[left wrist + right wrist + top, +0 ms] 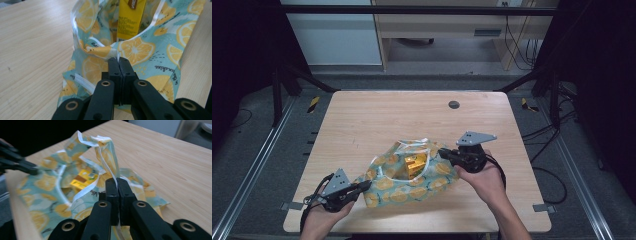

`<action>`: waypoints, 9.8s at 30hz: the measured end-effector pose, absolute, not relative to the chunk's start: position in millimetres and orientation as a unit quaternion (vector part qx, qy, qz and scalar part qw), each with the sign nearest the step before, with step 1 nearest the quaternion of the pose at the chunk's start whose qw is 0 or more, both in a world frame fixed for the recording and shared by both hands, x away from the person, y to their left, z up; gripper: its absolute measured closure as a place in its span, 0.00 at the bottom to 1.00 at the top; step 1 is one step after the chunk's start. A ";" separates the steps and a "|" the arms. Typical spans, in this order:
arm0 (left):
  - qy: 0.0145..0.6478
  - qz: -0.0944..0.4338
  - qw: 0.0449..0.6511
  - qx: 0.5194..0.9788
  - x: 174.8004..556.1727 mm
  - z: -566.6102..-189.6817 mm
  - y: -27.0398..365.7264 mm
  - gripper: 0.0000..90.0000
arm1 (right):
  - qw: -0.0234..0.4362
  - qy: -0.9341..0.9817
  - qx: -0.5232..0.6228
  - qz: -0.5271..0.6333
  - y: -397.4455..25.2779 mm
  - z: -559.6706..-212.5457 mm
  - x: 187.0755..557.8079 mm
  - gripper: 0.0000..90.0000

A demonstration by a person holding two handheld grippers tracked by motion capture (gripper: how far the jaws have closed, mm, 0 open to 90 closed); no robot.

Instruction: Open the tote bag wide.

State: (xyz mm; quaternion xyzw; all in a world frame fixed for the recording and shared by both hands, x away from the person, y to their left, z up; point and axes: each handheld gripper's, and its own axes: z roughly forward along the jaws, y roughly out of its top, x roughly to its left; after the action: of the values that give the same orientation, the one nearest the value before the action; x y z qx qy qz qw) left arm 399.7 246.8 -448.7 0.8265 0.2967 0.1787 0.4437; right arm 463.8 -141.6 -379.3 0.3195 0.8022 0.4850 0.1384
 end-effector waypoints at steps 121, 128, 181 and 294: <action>0.305 0.218 0.408 0.833 415.5 -435.5 215.9 0.37 | 0.124 0.861 0.308 0.384 -132.1 -419.7 484.8 0.32; 0.302 0.211 0.394 0.842 426.7 -443.1 202.4 0.39 | 0.123 0.877 0.303 0.352 -123.0 -427.0 495.2 0.54; 0.228 0.194 0.311 0.902 408.9 -476.4 205.9 1.00 | 0.128 0.814 0.446 0.349 -172.2 -475.6 565.7 1.00; 0.381 0.185 0.326 0.845 513.8 -479.9 194.0 0.98 | 0.120 0.867 0.364 0.319 -173.5 -489.7 448.5 1.00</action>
State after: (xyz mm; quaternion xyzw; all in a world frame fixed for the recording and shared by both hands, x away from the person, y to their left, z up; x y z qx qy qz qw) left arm 513.8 194.0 -479.9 0.8454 0.3807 0.1853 0.3258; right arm 448.5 -173.5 -489.7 0.3636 0.8670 0.3188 0.1203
